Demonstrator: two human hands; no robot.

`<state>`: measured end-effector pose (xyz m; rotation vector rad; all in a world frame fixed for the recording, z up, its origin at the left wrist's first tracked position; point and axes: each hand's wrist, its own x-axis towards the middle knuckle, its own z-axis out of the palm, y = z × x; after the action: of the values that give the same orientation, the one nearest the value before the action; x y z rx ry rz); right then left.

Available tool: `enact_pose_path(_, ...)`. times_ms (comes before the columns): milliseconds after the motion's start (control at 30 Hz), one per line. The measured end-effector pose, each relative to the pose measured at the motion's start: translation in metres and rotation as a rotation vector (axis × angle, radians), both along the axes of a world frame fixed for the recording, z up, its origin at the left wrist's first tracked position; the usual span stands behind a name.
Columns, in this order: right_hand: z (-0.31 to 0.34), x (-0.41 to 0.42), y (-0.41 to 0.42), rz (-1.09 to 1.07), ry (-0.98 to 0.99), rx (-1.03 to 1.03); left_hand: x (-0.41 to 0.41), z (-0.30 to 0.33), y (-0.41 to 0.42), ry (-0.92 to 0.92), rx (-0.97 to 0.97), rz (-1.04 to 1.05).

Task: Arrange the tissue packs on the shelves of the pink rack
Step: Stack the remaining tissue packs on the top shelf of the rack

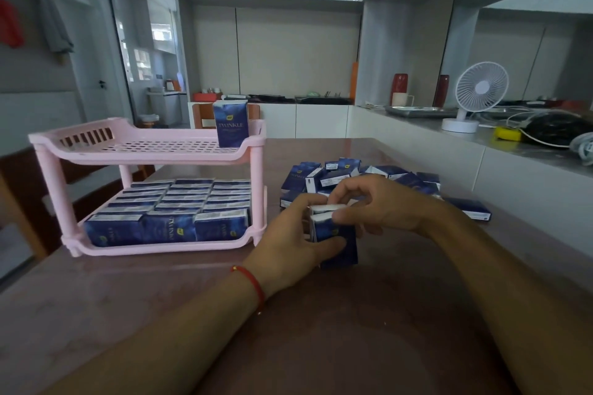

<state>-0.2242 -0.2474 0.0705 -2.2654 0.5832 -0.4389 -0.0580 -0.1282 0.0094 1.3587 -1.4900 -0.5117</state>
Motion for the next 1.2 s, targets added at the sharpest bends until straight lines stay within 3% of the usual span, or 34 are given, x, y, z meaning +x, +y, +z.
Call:
enact_pose_path(200,-0.013,0.012,-0.007,-0.164,-0.275,0.173,-0.002,0.007,0.011,-0.001,-0.039,0.061)
enact_pose_path(367,-0.031,0.02,-0.017,-0.211,-0.261,0.176,-0.006,0.038,0.044,-0.047,-0.087,0.059)
enact_pose_path(500,-0.036,0.027,-0.017,-0.225,-0.218,0.166,0.013,0.093,0.08,0.017,-0.134,0.049)
enact_pose_path(700,-0.039,0.03,-0.013,-0.245,-0.216,0.204,0.078,0.16,0.089,-0.012,-0.264,0.23)
enact_pose_path(967,-0.041,0.029,-0.018,-0.217,-0.136,0.153,0.12,0.169,0.049,-0.171,0.041,0.328)
enact_pose_path(1200,-0.043,0.029,-0.023,-0.182,-0.1,0.138,0.12,0.161,0.025,-0.286,0.089,0.332)
